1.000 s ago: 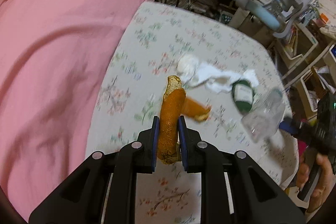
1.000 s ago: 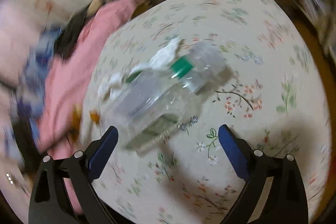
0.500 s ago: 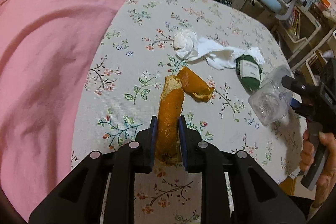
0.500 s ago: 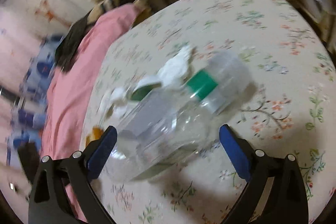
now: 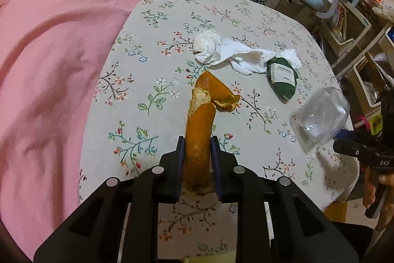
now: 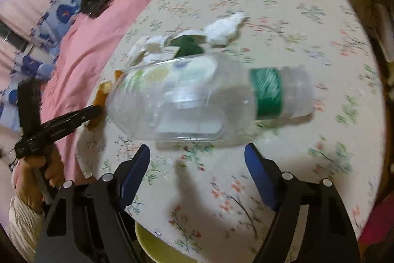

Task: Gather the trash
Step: 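Close the right gripper on the clear plastic bottle while the left gripper holds the crust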

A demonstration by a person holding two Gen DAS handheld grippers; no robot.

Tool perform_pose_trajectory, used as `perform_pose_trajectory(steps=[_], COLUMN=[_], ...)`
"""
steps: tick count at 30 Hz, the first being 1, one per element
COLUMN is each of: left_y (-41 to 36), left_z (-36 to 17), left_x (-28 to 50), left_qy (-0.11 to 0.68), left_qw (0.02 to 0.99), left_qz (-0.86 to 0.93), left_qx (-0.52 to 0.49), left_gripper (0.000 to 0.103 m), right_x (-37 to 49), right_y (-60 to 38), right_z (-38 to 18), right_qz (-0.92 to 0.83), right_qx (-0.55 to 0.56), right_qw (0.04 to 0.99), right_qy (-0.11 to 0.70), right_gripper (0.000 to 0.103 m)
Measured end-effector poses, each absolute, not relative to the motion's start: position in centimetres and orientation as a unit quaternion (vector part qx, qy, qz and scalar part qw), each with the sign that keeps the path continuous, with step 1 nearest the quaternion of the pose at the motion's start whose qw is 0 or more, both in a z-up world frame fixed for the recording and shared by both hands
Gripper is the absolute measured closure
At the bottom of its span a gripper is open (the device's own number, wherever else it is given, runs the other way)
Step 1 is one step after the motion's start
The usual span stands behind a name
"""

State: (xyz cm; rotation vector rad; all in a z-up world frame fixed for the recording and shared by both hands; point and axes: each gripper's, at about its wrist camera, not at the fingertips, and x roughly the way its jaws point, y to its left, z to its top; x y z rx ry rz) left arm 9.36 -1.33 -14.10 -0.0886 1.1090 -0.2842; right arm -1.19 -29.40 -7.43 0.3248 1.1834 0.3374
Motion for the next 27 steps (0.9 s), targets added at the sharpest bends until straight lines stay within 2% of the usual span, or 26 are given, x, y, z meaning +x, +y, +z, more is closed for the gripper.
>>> perform_pose_trajectory(steps=[4,9,12,19,24,27], left_y=[-1.0,-1.1,-1.4,-2.2,-2.1,-2.0], left_z=[-14.0,-14.1,-14.2,-14.8,-14.8,-14.8], left_x=[9.6,10.0,10.2,10.5,10.8,10.8], left_qy=[0.523,0.524,0.526,0.53,0.531,0.532], left_qw=[0.841,0.841,0.84,0.837,0.837,0.836], left_qz=[-0.127,-0.129,-0.131,-0.135,-0.133,-0.132], left_qx=[-0.046,-0.041,-0.029,-0.006,-0.009,-0.013], left_gripper=[0.083,0.083,0.082,0.08,0.079,0.078], right_x=[-2.3,-3.4,-2.7,0.3,0.1,-1.7], right_y=[-30.2,-26.6,-25.0,-23.7,-24.5,-23.9], right_z=[-5.9,-3.4,-3.6,-6.3,-6.9,-6.4], right_qz=[0.106,0.095,0.126,0.172,0.211,0.243], right_qx=[0.156,-0.023,-0.105,-0.127,-0.059,-0.057], right_qw=[0.831,0.88,0.886,0.867,0.818,0.802], right_qy=[0.524,0.464,0.435,0.451,0.532,0.542], right_gripper=[0.026,0.013,0.011,0.011,0.017,0.017])
